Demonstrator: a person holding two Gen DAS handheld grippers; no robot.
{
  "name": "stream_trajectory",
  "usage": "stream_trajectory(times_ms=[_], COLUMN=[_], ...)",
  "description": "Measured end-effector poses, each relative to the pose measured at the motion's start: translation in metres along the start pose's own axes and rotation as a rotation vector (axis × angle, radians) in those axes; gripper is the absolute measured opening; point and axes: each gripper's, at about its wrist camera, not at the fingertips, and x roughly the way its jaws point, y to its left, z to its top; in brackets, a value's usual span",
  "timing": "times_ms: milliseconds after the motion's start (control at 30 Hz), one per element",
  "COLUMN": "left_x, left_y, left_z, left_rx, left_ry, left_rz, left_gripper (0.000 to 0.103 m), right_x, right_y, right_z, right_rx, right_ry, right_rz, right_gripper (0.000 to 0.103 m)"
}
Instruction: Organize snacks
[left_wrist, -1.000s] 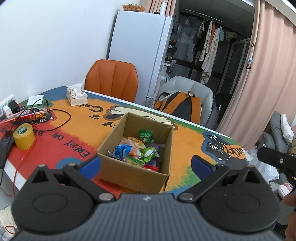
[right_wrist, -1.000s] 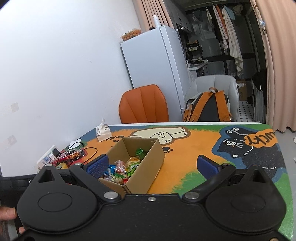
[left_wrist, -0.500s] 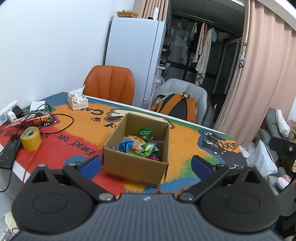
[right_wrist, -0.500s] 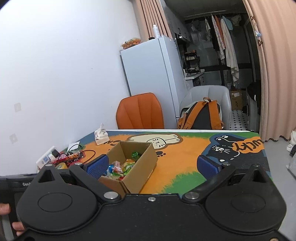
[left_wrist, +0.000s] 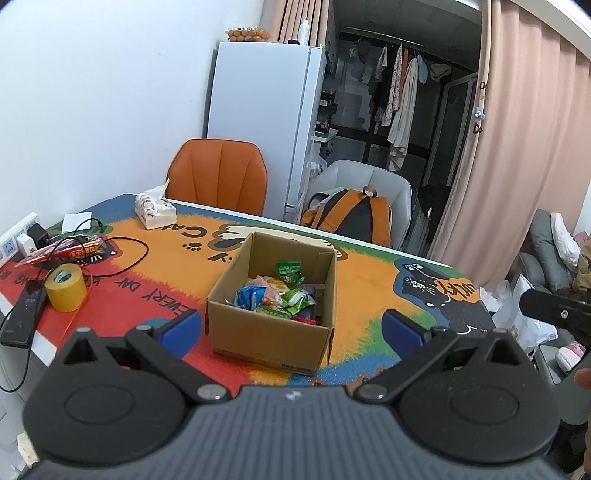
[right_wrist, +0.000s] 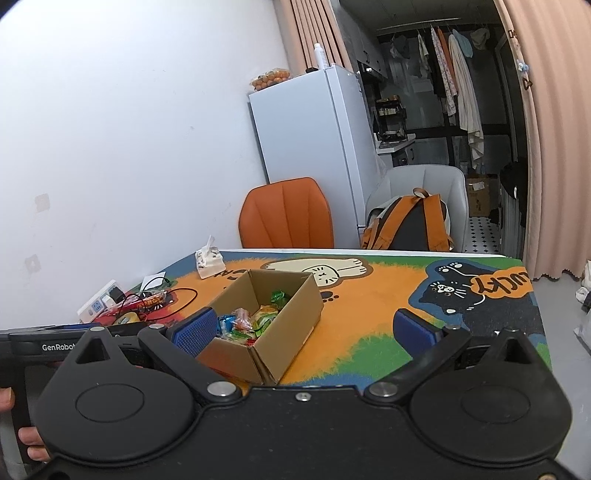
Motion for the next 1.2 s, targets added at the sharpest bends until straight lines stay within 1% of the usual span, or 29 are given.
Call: stream_trajectory(times_ms=[833,1200], left_x=[0.0076,0.0082], left_y=[0.0016,0.0031], left_z=[-0.0079,-0.0080], left_rx=[0.013,0.013], left_ry=[0.030,0.032], left_rz=[-0.004,-0.005], left_gripper=[0.103,0.103], right_x=[0.0025,0.0031], right_y=[-0.0007,-0.0003], right_z=[-0.0013,-0.0017], right_rx=[0.002,0.003], right_ry=[0.018,0.019], right_rz=[-0.001,-0.001], right_gripper=[0.103,0.103])
